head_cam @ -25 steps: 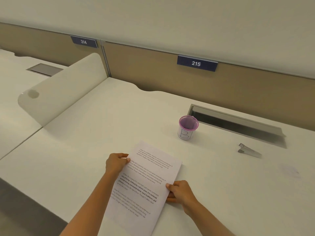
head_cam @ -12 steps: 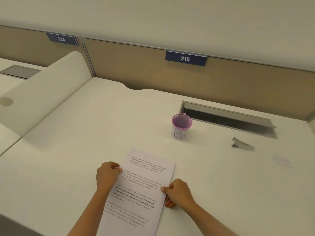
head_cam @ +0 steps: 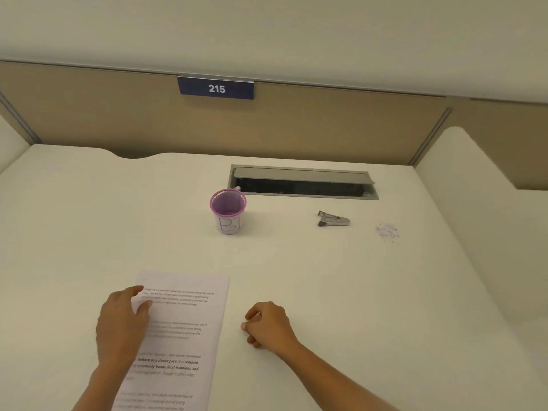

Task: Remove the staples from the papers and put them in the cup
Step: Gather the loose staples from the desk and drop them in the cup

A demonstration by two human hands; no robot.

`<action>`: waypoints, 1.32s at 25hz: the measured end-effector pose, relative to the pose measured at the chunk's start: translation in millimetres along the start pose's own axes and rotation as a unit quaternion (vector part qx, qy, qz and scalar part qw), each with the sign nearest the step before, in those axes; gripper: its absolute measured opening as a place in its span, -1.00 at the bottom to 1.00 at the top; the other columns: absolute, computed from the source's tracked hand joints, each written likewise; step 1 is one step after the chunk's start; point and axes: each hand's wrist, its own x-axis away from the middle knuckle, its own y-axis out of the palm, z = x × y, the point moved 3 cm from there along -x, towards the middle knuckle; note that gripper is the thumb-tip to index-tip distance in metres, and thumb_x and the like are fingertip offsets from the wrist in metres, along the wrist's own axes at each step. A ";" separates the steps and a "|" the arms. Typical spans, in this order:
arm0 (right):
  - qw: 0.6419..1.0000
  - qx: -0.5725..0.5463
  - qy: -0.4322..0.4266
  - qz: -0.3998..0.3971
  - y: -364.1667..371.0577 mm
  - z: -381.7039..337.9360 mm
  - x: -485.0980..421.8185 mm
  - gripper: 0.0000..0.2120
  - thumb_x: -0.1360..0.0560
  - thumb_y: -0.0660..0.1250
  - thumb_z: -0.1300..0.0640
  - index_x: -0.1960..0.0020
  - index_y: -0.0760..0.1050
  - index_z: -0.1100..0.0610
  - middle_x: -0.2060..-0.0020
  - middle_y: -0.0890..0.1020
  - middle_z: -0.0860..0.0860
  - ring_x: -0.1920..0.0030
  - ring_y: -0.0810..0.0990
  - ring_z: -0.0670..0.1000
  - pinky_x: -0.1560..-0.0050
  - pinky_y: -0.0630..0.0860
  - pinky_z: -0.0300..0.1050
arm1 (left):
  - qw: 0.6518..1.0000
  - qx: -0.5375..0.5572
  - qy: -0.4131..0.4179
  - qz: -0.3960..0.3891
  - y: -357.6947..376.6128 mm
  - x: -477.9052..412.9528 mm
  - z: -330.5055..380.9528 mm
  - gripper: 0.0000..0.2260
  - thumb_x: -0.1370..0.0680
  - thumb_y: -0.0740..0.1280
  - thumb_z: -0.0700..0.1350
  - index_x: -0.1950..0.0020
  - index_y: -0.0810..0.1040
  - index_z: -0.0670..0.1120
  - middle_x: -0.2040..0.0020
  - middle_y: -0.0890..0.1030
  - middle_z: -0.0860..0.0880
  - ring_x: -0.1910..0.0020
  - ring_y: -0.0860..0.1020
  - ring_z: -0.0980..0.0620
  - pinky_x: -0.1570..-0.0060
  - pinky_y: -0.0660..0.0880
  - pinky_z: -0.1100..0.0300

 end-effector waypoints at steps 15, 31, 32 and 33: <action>0.953 0.023 -0.040 0.301 -306.1 160.7 8.4 -0.89 -0.47 0.38 0.25 0.09 0.66 0.10 0.10 0.68 -0.03 0.09 0.63 -0.06 0.05 0.48 -0.33 | 0.953 0.120 0.224 -0.167 162.5 124.2 237.3 -0.88 -0.52 0.40 -0.16 -0.03 0.64 0.00 0.04 0.66 0.11 0.00 0.61 0.07 0.00 0.53 0.12; 0.875 0.427 -0.138 0.179 -370.9 155.0 -48.8 -0.86 -0.55 0.23 0.24 -0.02 0.55 0.20 0.03 0.55 0.08 0.04 0.54 0.11 0.15 0.50 -0.04 | 0.923 0.019 0.303 -0.238 292.4 186.1 399.3 -0.81 -0.57 0.30 -0.09 -0.15 0.61 0.01 -0.07 0.64 0.03 -0.05 0.58 -0.02 -0.02 0.52 0.08; 0.870 0.443 -0.137 0.169 -370.4 153.8 -50.1 -0.87 -0.55 0.22 0.26 -0.01 0.54 0.21 0.03 0.55 0.09 0.04 0.54 0.11 0.17 0.48 -0.05 | 0.922 0.010 0.304 -0.241 295.1 186.6 402.2 -0.80 -0.57 0.29 -0.09 -0.16 0.60 0.00 -0.08 0.63 0.02 -0.05 0.57 -0.03 -0.02 0.52 0.07; 0.865 0.455 -0.137 0.159 -370.1 153.1 -51.4 -0.88 -0.54 0.22 0.26 -0.01 0.52 0.22 0.03 0.54 0.10 0.03 0.53 0.11 0.19 0.45 -0.06 | 0.920 0.000 0.305 -0.244 297.5 187.2 404.0 -0.80 -0.57 0.29 -0.09 -0.16 0.60 0.00 -0.09 0.63 0.01 -0.06 0.57 -0.04 -0.01 0.52 0.07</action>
